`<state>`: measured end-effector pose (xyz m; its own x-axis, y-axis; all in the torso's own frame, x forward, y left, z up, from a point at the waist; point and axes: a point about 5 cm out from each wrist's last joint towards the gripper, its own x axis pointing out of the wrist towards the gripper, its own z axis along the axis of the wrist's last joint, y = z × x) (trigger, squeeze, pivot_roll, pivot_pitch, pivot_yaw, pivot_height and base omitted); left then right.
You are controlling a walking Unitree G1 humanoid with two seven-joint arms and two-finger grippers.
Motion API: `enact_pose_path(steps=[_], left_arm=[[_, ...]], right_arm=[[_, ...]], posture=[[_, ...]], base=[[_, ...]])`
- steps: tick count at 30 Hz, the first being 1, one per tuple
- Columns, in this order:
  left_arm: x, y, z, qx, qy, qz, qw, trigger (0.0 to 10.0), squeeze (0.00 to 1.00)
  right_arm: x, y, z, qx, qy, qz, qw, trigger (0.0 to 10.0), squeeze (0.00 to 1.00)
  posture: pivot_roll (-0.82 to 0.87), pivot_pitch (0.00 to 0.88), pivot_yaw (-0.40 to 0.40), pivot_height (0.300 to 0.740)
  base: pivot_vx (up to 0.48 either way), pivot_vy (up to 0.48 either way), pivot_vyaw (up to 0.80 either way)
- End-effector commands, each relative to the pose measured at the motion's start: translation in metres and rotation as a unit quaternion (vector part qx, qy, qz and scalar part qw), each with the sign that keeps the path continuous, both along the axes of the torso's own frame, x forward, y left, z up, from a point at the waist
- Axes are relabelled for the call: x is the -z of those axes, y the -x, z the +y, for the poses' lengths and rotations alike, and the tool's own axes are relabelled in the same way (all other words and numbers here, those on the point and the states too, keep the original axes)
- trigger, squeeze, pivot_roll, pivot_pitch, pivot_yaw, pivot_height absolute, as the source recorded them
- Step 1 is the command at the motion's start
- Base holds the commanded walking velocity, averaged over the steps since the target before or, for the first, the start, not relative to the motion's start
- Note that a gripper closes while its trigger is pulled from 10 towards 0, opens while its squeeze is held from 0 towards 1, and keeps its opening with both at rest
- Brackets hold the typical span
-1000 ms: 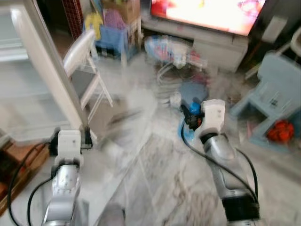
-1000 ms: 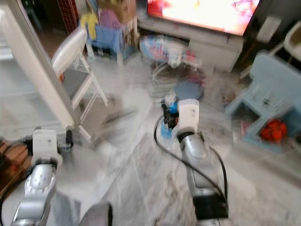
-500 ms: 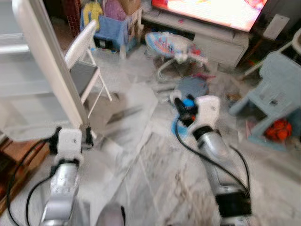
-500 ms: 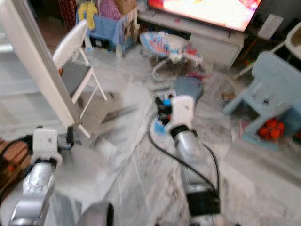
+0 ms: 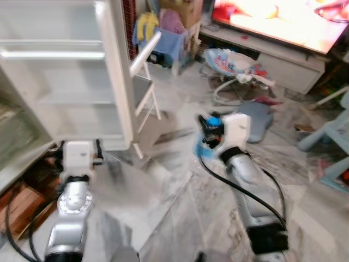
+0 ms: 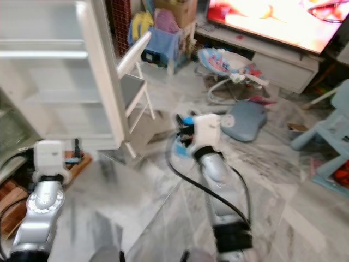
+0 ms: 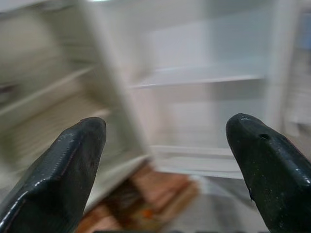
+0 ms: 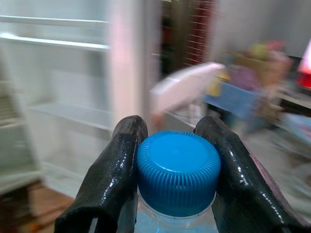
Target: Restocking fridge
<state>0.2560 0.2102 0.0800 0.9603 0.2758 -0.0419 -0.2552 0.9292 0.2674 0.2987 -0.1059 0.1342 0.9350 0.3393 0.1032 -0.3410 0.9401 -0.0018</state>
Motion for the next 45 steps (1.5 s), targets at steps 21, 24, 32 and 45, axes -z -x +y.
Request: enact_pose_path(steps=[21,24,32,45], left_arm=[[-0.004,-0.003,-0.014,0.06,0.021,-0.004,0.998,10.0,0.0],[-0.003,-0.002,-0.016,0.073,0.032,0.0,0.997,10.0,0.0],[0.001,-0.001,-0.024,0.084,0.058,0.014,0.995,10.0,0.0],[-0.009,-0.005,-0.031,0.129,0.052,0.0,0.99,10.0,0.0]], right_arm=[[-0.001,-0.001,-0.009,0.019,-0.004,-0.004,1.0,10.0,0.0],[-0.001,-0.002,-0.009,0.021,-0.007,-0.004,1.0,10.0,0.0],[-0.002,-0.004,-0.012,0.032,-0.018,0.002,0.999,10.0,0.0],[-0.004,-0.009,-0.006,0.029,-0.017,-0.003,0.999,10.0,0.0]], posture=[[0.12,0.074,-0.046,0.74],[0.12,0.074,-0.046,0.74],[0.12,0.065,-0.052,0.74],[0.13,0.079,-0.05,0.74]], base=[[0.064,0.435,0.63],[0.448,0.0,0.0],[0.397,0.14,0.0],[0.161,0.203,-0.17]])
